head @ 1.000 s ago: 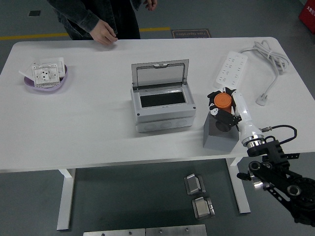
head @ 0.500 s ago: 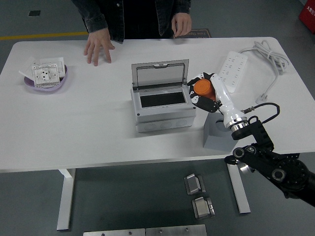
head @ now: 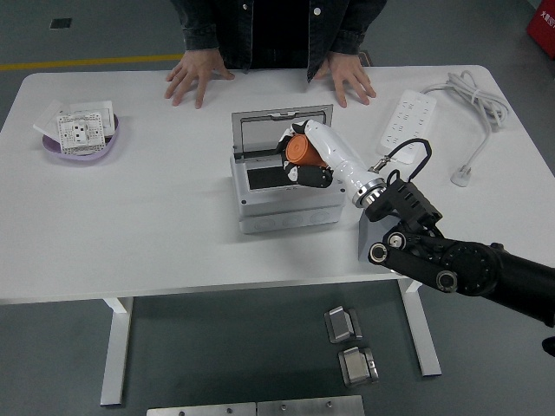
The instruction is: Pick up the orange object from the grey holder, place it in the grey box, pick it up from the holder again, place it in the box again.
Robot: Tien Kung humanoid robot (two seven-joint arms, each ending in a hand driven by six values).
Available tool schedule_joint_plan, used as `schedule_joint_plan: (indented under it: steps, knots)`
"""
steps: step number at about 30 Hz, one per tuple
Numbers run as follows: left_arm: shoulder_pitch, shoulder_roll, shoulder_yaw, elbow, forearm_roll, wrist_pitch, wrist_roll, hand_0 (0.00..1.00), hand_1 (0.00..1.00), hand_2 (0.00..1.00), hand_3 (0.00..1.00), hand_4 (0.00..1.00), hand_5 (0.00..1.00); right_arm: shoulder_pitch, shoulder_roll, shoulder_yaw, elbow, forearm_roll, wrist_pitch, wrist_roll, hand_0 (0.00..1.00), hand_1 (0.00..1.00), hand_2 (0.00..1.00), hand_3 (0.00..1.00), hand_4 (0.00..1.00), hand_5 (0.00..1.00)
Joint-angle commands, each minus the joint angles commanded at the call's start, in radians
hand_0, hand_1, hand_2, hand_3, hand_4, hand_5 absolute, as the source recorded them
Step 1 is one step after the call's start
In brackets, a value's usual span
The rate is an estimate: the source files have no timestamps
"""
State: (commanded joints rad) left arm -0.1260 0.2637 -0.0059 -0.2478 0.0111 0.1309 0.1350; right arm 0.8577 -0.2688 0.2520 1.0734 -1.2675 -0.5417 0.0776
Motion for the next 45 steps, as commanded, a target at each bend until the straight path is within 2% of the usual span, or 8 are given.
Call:
schedule_joint_plan:
  steps: [14,20,21,25,26,32,33,45]
  knots:
    - [-0.006,0.003,-0.025,0.001,0.035,-0.001,0.013,0.656,0.655,0.619,0.657,0.662,0.448,0.128,0.068,-0.173,-0.136,0.011,0.057,-0.008,0.018,0.220,0.530,0.258,0.042,0.002]
    - [-0.010,0.002,-0.016,-0.002,0.030,-0.002,0.009,0.655,0.655,0.619,0.657,0.660,0.450,0.153,0.083,-0.211,-0.167,-0.043,0.073,-0.025,0.076,0.280,0.545,0.343,0.034,0.002]
    - [-0.010,0.002,-0.017,-0.002,0.031,-0.003,0.009,0.656,0.656,0.618,0.657,0.660,0.452,0.156,0.085,-0.217,-0.172,-0.053,0.075,-0.027,0.202,0.425,0.616,0.688,0.064,0.054]
    - [-0.009,0.002,-0.022,-0.001,0.037,-0.003,0.012,0.656,0.656,0.618,0.657,0.660,0.452,0.161,0.088,-0.229,-0.185,-0.087,0.084,-0.031,0.202,0.425,0.616,0.688,0.064,0.054]
    - [-0.009,0.002,-0.023,-0.001,0.038,-0.003,0.013,0.655,0.656,0.619,0.657,0.658,0.452,0.161,0.088,-0.229,-0.187,-0.093,0.085,-0.032,0.362,0.558,0.696,0.959,0.408,0.002]
    - [-0.011,0.003,-0.024,-0.001,0.039,-0.003,0.013,0.655,0.656,0.619,0.657,0.658,0.452,0.161,0.087,-0.222,-0.190,-0.103,0.085,-0.028,0.362,0.558,0.696,0.959,0.408,0.002]
    - [-0.011,0.003,-0.024,-0.001,0.039,-0.003,0.013,0.655,0.656,0.619,0.656,0.657,0.452,0.161,0.087,-0.220,-0.190,-0.103,0.085,-0.027,0.756,0.728,0.808,0.993,0.551,0.002]
    - [-0.010,0.000,-0.023,-0.001,0.040,-0.003,0.014,0.656,0.656,0.619,0.655,0.653,0.460,0.150,0.078,-0.205,-0.183,-0.097,0.071,-0.014,0.881,0.797,0.838,0.998,0.631,0.002]
